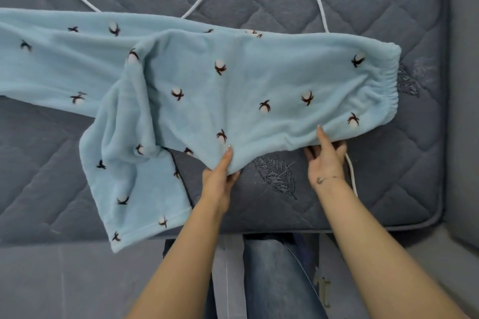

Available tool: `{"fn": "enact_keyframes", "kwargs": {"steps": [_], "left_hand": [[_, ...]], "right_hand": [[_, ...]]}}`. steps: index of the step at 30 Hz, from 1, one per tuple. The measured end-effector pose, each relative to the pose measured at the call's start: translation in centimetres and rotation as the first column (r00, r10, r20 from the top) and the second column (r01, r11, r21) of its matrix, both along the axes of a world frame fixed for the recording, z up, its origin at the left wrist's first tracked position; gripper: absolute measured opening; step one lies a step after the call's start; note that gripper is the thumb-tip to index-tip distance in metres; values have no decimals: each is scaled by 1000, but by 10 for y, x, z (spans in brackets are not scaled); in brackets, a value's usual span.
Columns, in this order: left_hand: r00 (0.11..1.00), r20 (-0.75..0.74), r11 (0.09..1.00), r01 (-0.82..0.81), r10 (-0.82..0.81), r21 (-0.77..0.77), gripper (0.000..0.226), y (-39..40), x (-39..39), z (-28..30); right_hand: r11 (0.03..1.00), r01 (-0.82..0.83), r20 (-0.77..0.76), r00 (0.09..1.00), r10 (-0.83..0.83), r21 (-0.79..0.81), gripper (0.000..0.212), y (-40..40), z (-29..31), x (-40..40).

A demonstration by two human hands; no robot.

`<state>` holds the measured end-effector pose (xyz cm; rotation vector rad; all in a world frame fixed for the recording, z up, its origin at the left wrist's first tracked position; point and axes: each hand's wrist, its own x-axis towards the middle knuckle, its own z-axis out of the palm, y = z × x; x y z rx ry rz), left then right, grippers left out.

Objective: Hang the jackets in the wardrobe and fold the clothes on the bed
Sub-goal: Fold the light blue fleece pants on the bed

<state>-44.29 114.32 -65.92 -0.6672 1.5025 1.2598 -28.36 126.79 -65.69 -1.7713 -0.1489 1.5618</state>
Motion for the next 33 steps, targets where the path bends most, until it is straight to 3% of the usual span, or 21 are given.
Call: {"fn": "enact_keyframes", "kwargs": {"steps": [4, 7, 9, 11, 12, 14, 16, 18, 21, 24, 25, 27, 29, 30, 31, 33], "left_hand": [[989, 24, 989, 145, -144, -35, 40, -17, -8, 3], [908, -250, 942, 330, -336, -68, 27, -54, -34, 12], [667, -512, 831, 516, -542, -207, 25, -89, -64, 19], [318, -565, 602, 670, -761, -434, 24, -130, -96, 21], [192, -503, 472, 713, -843, -519, 29, -151, -110, 19], [51, -285, 220, 769, -957, -600, 52, -191, -129, 16], [-151, -206, 19, 764, -967, -645, 75, -220, -139, 9], [-315, -266, -47, 721, -911, -691, 83, -242, -147, -2], [-411, -409, 20, 684, -815, -729, 71, -253, -163, -17], [-402, -602, 140, 741, -690, -656, 48, -252, -186, -23], [-349, -653, 170, 785, -672, -595, 40, -250, -197, -21], [-89, -684, 255, 887, -724, -386, 31, -246, -220, -8], [274, -606, 436, 890, -747, -134, 23, -241, -245, 14], [413, -570, 536, 842, -710, -58, 19, -237, -259, 28], [510, -561, 624, 782, -652, -15, 17, -233, -275, 42], [620, -586, 747, 664, -522, 38, 19, -224, -312, 68]], "right_hand": [[991, -125, 34, 991, 126, -46, 54, -49, 2, -41], [975, -202, 61, 976, 208, -94, 47, -90, 3, -76], [952, -270, 73, 956, 283, -144, 39, -120, 3, -103], [903, -374, 58, 918, 393, -211, 30, -155, 1, -132], [871, -431, 49, 890, 454, -236, 27, -171, 1, -146], [806, -542, 83, 815, 573, -238, 22, -198, 1, -175], [762, -622, 178, 742, 647, -179, 23, -210, 0, -196], [719, -684, 236, 683, 691, -127, 25, -215, 0, -218], [644, -758, 276, 600, 751, -103, 34, -212, -2, -241], [605, -789, 219, 575, 788, -108, 40, -199, -3, -258], [617, -780, 159, 599, 785, -107, 42, -194, -1, -264], [663, -740, 47, 663, 747, -108, 42, -185, 6, -278], [712, -695, -9, 716, 698, -97, 41, -176, 13, -293], [722, -687, -22, 725, 688, -83, 38, -171, 18, -302], [711, -701, -20, 713, 701, -61, 31, -166, 24, -313], [662, -749, 29, 662, 749, 3, 16, -156, 38, -337]]}}
